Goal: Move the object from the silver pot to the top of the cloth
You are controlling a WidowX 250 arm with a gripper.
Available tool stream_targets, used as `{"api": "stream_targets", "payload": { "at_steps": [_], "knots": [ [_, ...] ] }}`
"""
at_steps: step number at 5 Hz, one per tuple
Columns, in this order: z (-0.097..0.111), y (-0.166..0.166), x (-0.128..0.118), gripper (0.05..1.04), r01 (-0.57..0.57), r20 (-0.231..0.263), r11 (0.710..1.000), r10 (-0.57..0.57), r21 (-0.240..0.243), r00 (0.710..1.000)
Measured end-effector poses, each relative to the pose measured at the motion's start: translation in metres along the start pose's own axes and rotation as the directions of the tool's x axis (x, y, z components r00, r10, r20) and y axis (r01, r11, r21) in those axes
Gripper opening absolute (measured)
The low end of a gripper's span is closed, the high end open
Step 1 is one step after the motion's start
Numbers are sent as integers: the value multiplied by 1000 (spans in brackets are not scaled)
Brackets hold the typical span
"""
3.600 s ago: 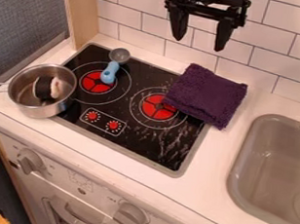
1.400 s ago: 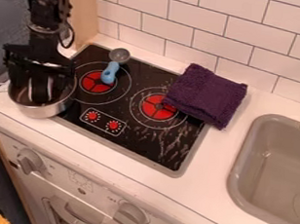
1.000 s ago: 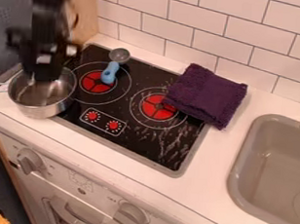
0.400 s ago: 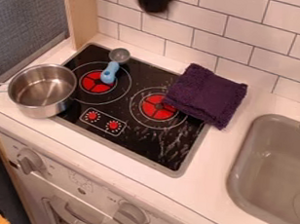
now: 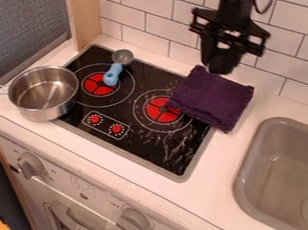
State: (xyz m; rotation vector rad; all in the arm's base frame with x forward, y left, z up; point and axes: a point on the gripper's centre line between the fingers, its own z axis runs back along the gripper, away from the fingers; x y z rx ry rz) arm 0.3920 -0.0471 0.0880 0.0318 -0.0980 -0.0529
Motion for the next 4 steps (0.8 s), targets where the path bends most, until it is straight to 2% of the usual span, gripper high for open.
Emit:
{"api": "stream_targets", "payload": {
  "at_steps": [1, 2, 3, 4],
  "knots": [
    [-10, 2, -1, 542, -5, -9, 1000, 5, 24, 1000],
    [-16, 6, -3, 851, -9, -17, 999, 10, 47, 1000],
    [-22, 10, -10, 1012, -12, -37, 999, 14, 53, 999],
    [4, 32, -30, 1009, -32, 2, 996, 32, 88, 999]
  ]
}}
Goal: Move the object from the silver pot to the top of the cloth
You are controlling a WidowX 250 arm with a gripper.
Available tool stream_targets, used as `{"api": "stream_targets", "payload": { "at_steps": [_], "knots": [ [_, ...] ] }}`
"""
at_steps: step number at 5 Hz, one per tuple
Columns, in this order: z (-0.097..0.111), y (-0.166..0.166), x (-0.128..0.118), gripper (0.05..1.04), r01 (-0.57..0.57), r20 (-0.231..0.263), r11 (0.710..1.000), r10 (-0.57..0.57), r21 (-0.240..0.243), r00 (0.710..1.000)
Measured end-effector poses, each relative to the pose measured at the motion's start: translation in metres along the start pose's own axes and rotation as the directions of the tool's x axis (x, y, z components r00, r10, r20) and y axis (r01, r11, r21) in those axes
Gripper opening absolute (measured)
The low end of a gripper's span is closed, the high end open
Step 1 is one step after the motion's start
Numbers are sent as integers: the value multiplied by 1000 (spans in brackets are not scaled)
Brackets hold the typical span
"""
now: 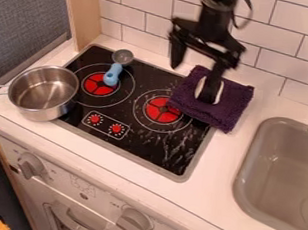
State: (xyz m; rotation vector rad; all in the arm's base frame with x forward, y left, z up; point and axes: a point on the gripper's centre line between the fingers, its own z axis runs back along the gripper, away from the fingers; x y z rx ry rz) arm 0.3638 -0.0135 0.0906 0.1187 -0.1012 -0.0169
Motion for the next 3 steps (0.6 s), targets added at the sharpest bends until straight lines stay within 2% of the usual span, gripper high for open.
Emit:
{"api": "stream_targets", "payload": {
  "at_steps": [2, 3],
  "knots": [
    [-9, 27, -48, 1001, 2, -64, 1000, -2, 7, 998],
    [-16, 27, -54, 1001, 13, -74, 999, -16, -44, 997]
  ]
}}
